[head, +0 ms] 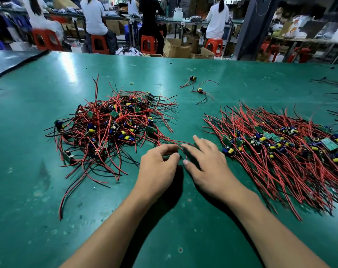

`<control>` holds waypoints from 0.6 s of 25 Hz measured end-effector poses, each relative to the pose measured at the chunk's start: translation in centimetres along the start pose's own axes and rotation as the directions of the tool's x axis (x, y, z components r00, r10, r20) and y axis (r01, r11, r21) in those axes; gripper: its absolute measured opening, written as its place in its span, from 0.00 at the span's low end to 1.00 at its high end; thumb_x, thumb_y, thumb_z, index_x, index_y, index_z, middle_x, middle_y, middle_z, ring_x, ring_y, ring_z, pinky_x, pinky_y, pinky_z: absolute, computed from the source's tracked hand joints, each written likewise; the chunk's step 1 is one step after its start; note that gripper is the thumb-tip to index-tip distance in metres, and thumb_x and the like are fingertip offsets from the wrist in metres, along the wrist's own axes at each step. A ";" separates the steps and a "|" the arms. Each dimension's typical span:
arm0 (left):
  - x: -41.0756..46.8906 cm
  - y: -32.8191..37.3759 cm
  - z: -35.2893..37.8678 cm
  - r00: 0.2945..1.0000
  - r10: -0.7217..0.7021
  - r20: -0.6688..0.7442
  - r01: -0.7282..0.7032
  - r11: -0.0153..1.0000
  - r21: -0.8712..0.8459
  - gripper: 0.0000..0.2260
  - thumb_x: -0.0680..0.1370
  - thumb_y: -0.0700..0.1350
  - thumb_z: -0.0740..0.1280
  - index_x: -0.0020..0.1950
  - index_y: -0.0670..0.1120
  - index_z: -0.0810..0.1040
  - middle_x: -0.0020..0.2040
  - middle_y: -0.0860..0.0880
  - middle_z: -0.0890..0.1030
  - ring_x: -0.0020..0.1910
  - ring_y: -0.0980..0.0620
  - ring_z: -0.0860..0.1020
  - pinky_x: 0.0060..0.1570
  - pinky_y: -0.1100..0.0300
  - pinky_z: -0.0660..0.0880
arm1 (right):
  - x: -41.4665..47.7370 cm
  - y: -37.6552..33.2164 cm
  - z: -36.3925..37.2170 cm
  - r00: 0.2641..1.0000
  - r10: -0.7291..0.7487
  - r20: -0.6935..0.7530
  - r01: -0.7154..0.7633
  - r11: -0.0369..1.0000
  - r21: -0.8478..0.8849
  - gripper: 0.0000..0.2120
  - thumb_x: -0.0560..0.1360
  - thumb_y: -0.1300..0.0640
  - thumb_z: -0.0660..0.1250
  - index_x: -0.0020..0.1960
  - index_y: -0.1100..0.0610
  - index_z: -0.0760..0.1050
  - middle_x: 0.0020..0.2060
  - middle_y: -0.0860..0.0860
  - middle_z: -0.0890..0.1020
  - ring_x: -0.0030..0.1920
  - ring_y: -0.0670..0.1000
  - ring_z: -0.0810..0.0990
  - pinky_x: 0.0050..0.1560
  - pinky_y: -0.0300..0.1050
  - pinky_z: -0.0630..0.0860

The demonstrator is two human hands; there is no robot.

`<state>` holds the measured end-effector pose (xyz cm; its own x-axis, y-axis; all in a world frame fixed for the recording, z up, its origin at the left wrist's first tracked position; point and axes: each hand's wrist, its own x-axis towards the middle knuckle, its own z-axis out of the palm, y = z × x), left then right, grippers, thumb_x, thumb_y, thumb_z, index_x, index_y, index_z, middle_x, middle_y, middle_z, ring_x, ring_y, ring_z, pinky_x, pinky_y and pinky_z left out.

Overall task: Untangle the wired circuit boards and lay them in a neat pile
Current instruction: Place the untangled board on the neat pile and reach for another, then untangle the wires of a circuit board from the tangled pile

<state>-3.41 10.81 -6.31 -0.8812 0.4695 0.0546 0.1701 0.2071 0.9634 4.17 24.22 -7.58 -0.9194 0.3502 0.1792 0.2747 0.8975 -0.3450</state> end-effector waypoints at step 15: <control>-0.3 0.3 -0.5 0.992 0.051 -0.117 -0.052 0.999 -0.005 0.03 0.76 0.41 0.69 0.48 0.48 0.82 0.41 0.50 0.84 0.41 0.48 0.83 0.48 0.47 0.79 | -0.5 -1.9 -1.0 0.993 0.118 -0.028 -0.072 0.761 0.645 0.16 0.72 0.70 0.66 0.47 0.51 0.82 0.38 0.46 0.85 0.39 0.43 0.82 0.46 0.38 0.77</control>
<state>-3.29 10.25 -5.86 -0.9171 0.3754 0.1341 0.2134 0.1783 0.9606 4.40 22.67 -6.06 -0.8722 0.4612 0.1627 0.0939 0.4844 -0.8698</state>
